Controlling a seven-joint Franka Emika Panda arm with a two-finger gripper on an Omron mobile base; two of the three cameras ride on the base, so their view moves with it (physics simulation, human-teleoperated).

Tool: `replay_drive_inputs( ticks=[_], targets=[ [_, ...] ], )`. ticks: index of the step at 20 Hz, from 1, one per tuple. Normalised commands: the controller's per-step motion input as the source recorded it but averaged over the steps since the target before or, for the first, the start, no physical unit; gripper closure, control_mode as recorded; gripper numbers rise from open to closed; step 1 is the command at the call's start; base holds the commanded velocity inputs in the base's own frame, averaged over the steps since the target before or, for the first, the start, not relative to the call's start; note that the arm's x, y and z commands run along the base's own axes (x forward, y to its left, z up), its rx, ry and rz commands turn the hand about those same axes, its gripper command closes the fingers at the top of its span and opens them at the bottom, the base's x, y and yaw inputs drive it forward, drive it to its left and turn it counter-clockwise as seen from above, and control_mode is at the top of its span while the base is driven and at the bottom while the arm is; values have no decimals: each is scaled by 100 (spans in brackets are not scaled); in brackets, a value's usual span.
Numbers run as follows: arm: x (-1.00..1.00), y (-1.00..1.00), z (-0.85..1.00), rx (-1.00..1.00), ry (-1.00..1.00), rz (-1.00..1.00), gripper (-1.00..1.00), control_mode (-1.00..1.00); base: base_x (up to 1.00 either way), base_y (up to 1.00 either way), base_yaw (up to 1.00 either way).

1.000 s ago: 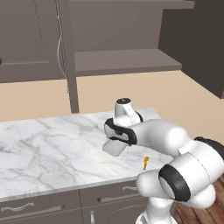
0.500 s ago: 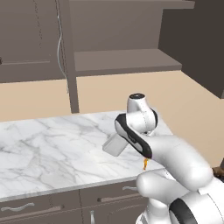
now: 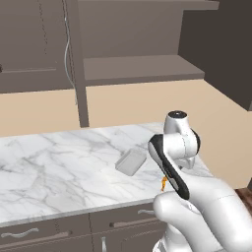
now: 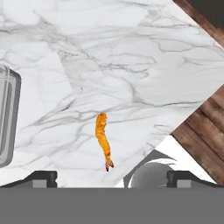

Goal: Retrieve the tupperware from the cabinet, then place the raw meat into the tupperware to avoid contamination.

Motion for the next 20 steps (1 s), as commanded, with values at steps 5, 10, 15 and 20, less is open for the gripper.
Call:
replay_drive_inputs(
  ticks=[5,10,15,20],
  targets=[
    [10,0,-4,0,-1,7,-100,-100,0,0,0],
    [27,0,-15,0,0,4,-100,-100,0,0,0],
    [17,0,-32,0,10,0,-100,-100,0,0,0],
    [3,0,-25,0,9,0,-100,-100,0,0,0]
  ],
)
